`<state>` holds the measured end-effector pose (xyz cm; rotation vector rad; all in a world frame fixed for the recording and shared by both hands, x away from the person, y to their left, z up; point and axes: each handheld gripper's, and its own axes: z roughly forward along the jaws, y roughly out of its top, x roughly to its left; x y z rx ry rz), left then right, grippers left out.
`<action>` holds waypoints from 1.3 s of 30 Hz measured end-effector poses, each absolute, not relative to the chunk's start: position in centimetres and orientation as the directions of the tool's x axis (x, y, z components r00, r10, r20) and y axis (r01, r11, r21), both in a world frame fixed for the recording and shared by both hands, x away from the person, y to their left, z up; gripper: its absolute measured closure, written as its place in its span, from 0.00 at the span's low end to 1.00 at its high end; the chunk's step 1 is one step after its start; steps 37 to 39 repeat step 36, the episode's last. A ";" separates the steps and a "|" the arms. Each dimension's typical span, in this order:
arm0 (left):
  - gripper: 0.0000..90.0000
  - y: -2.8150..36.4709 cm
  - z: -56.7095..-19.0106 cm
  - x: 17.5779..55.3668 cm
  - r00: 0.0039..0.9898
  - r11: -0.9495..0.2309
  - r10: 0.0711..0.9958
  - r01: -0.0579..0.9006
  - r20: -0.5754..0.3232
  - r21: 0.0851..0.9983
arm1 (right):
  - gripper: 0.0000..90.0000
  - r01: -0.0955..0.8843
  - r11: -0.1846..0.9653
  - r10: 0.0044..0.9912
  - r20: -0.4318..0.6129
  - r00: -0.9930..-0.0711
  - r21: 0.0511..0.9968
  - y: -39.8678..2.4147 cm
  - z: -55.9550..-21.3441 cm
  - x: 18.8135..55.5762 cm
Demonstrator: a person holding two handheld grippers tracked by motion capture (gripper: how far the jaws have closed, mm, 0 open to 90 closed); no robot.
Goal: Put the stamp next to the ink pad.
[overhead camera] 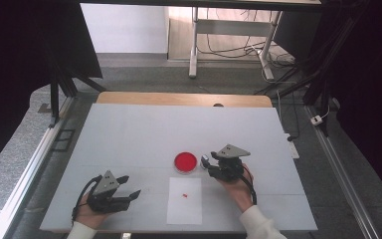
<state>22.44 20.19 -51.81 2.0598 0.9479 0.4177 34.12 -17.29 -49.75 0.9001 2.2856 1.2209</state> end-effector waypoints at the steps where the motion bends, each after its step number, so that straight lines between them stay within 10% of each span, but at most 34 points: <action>1: 0.37 20.2 -51.8 22.4 0.663 -0.387 0.748 0.479 -0.036 0.788 | 0.53 0.345 0.406 0.697 -0.043 -0.715 0.846 -17.6 -49.6 33.8; 24: 0.37 20.1 -51.7 22.3 0.668 -0.382 0.743 0.480 -0.046 0.790 | 0.51 0.336 0.384 0.741 -0.069 -0.668 0.860 -30.1 -49.9 27.6; 39: 0.37 20.3 -51.8 22.3 0.662 -0.377 0.748 0.483 -0.047 0.790 | 0.50 0.330 0.394 0.726 -0.070 -0.685 0.858 -30.6 -50.3 27.9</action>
